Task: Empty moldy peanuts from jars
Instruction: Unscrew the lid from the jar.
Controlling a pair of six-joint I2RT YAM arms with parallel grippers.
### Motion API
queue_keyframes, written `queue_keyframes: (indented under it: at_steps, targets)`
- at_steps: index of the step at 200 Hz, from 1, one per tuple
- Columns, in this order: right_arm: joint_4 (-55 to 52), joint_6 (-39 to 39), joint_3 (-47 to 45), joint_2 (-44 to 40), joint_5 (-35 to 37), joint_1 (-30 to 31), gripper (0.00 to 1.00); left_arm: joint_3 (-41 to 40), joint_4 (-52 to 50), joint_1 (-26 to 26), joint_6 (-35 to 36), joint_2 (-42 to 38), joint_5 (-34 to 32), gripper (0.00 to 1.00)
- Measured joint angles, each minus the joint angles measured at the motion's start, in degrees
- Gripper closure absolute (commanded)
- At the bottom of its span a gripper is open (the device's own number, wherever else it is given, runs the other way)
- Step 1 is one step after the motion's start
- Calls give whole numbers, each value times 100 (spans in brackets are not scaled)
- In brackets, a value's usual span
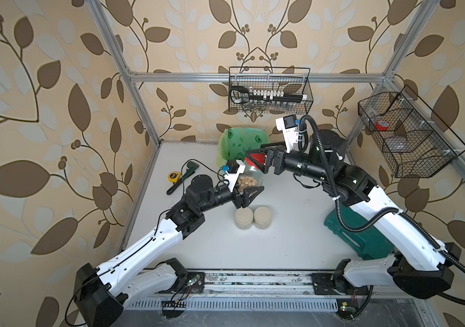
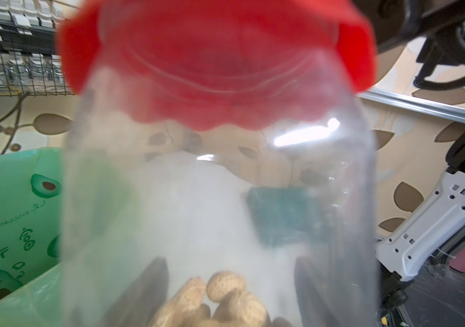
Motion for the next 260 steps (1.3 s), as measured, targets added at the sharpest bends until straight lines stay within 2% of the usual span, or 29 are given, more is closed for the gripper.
queue_keyframes:
  at_steps: [56,149,231,260]
  targets:
    - [35,160,-400,-527,-4,0,2,-55,151,0,7,-136,-262,68]
    - [286,446,-466,-343,-411,0,2,-55,146,0,11,-136,-260,68]
    - [380,494,-466,-129,-391,-46,2,15,177,0,11,83,-55,68]
    - [431,494,-466,-68,-389,-48,6,33,170,-2,9,125,105,68]
